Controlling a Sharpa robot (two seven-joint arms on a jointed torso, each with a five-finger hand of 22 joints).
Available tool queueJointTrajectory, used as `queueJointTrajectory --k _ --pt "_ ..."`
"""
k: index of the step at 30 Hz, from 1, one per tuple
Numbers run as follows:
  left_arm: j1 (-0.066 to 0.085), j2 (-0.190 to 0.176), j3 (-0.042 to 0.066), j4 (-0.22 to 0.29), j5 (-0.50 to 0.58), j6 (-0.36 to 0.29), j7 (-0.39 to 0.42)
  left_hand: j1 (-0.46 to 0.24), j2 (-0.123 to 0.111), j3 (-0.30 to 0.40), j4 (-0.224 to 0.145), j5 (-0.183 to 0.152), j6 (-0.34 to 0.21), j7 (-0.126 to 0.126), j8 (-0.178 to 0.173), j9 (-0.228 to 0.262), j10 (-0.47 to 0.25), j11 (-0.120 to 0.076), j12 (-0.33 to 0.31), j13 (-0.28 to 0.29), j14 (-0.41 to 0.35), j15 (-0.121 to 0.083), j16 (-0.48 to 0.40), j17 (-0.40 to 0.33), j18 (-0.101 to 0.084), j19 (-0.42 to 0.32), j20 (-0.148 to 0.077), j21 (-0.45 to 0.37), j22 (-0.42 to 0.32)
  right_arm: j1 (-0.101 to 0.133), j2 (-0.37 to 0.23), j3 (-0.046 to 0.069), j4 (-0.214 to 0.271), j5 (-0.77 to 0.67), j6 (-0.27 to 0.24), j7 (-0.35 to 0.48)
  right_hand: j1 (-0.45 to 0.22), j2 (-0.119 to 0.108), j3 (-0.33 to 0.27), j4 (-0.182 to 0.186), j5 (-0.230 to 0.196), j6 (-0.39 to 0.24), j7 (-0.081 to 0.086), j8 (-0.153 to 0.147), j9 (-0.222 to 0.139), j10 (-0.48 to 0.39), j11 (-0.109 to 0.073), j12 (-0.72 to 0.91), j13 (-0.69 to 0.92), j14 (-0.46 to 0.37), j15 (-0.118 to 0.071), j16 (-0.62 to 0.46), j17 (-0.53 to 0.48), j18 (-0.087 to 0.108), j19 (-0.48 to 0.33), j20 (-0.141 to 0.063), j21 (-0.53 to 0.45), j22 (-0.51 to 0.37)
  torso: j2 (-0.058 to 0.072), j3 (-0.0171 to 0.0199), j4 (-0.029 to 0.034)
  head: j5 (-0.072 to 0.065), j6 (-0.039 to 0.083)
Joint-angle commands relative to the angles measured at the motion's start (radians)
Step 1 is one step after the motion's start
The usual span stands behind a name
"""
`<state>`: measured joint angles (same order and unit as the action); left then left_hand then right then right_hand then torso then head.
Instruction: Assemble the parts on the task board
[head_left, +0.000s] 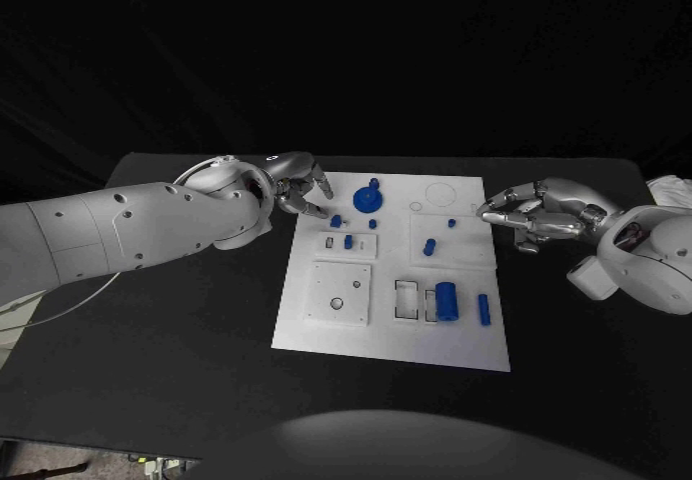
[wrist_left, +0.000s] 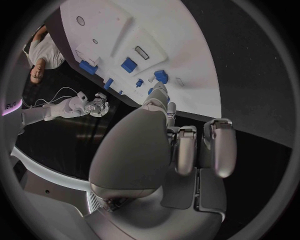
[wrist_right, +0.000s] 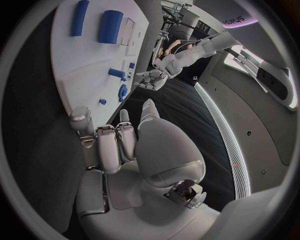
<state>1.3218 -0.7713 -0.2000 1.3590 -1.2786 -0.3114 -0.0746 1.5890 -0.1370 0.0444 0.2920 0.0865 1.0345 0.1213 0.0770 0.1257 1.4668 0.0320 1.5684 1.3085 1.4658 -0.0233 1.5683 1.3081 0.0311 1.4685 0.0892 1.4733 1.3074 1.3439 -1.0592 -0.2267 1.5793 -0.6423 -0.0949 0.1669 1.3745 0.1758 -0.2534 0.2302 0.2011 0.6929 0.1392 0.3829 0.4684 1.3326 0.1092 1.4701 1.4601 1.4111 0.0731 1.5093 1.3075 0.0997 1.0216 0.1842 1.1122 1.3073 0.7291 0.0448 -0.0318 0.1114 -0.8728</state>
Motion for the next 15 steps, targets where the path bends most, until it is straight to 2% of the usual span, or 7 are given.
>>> queueJointTrajectory --k 1,5,15 --pt "0.002 0.007 0.001 0.006 -0.049 0.034 -0.025 -0.007 -0.003 -0.005 -0.001 -0.006 0.01 -0.001 0.005 -0.001 0.104 0.008 0.002 0.262 0.105 0.009 0.002 0.263 -0.001 0.031 0.007 -0.004 0.205 -0.001 0.002 0.0 0.001 -0.001 0.01 0.002 0.009 -0.001 -0.002 -0.006 0.002 0.005 -0.002 -0.005 -0.002 -0.002 -0.001 -0.003 0.005 -0.002 0.0 -0.004 0.179 0.016 0.003 -0.001 0.001 0.107 -0.001 0.0002 -0.0001 0.0 0.0" --pt "0.002 0.013 0.0 0.008 -0.051 0.036 -0.02 -0.005 -0.001 -0.003 -0.002 -0.006 0.011 -0.001 0.006 -0.002 0.104 0.008 0.002 0.262 0.105 0.008 0.002 0.263 -0.001 0.031 0.007 -0.004 0.205 -0.001 0.003 0.0 0.0 -0.001 0.01 0.002 0.01 -0.001 -0.002 -0.007 0.001 0.005 -0.002 -0.005 -0.002 -0.004 -0.001 -0.004 0.003 -0.002 0.0 -0.004 0.179 0.016 0.003 -0.001 0.001 0.107 -0.001 0.0003 -0.0008 0.001 0.0" --pt "0.001 0.038 -0.011 -0.001 -0.052 0.069 -0.017 0.0 0.007 0.003 -0.003 0.013 0.0 0.0 -0.001 -0.009 0.104 0.005 0.002 0.262 0.105 0.007 0.002 0.263 -0.001 0.03 0.006 -0.007 0.205 -0.001 0.005 0.0 -0.001 -0.001 0.011 0.004 0.01 -0.001 -0.002 -0.007 0.001 0.005 -0.002 -0.006 -0.002 -0.005 -0.001 -0.005 0.003 -0.003 0.0 -0.004 0.178 0.016 0.003 -0.001 0.001 0.107 0.0 -0.0005 -0.0011 0.001 0.0"
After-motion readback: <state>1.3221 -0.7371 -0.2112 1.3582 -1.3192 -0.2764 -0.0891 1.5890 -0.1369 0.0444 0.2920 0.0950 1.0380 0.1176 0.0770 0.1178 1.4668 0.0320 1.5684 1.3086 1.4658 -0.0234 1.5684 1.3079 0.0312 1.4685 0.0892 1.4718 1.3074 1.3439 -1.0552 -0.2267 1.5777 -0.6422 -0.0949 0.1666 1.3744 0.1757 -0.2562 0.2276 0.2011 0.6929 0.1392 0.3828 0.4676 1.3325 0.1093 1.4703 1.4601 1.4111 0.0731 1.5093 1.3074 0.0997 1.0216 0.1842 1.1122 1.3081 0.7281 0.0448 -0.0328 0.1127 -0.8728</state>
